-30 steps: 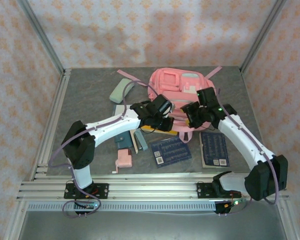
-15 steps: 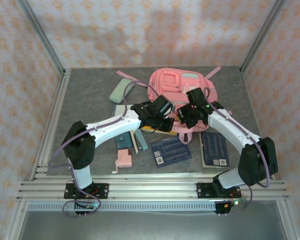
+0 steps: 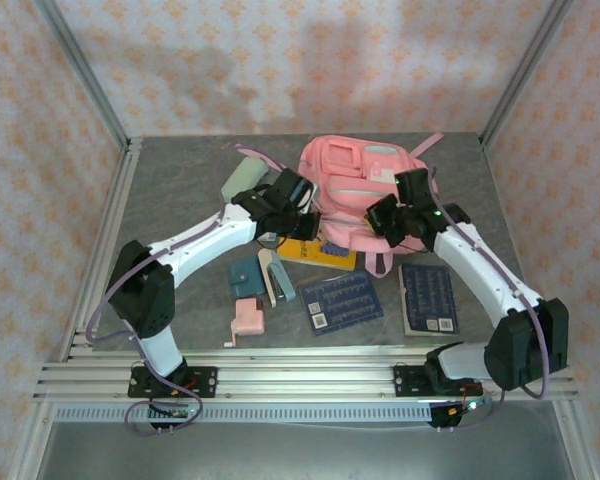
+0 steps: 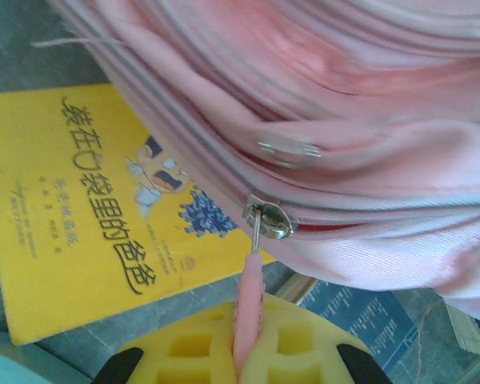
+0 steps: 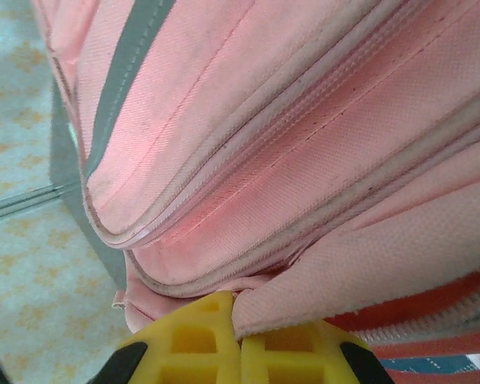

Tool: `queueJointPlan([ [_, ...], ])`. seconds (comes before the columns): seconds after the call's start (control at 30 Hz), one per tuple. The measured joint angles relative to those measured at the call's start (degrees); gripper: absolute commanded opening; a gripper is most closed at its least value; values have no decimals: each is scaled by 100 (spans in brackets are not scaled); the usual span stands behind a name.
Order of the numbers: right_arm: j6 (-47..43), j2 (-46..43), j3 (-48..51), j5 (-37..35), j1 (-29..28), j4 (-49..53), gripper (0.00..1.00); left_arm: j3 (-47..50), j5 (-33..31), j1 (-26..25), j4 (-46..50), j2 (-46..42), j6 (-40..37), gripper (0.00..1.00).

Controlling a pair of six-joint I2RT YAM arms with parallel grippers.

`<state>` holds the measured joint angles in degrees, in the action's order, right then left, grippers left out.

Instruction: Pack books, pencil case, and school supplies into a backpack

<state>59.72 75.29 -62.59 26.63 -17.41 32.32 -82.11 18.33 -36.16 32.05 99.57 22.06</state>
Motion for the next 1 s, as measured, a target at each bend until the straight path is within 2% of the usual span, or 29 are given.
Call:
queueJointPlan([
  [0.23, -310, -87, -129, 192, 74, 153, 0, -278, 282, 570, -9, 326, -98, 0],
  [0.43, -455, -273, -304, 177, 116, 326, 0, -1561, 442, 1263, 232, 1526, -98, 0],
  [0.63, -361, -299, -304, 240, 144, 295, 0, -2881, 483, 1482, 765, 2514, -94, 0],
  [0.7, -245, -297, -299, 238, 101, 210, 0, -3342, 481, 1497, 988, 2763, -92, 7],
  [0.77, -59, -293, -299, 175, -15, 85, 0, -3950, 474, 1519, 1274, 3051, -87, 26],
  [0.83, 146, -260, -306, -2, -188, -31, 0, -4562, 330, 1567, 1453, 3311, -44, 39],
  [0.93, 522, -59, -455, -363, -531, -166, 0, -5281, 168, 1733, 1613, 3539, 87, 48],
  [1.0, 807, 168, -678, -647, -767, -179, 0, -5359, 59, 1843, 1685, 3486, 210, 52],
])
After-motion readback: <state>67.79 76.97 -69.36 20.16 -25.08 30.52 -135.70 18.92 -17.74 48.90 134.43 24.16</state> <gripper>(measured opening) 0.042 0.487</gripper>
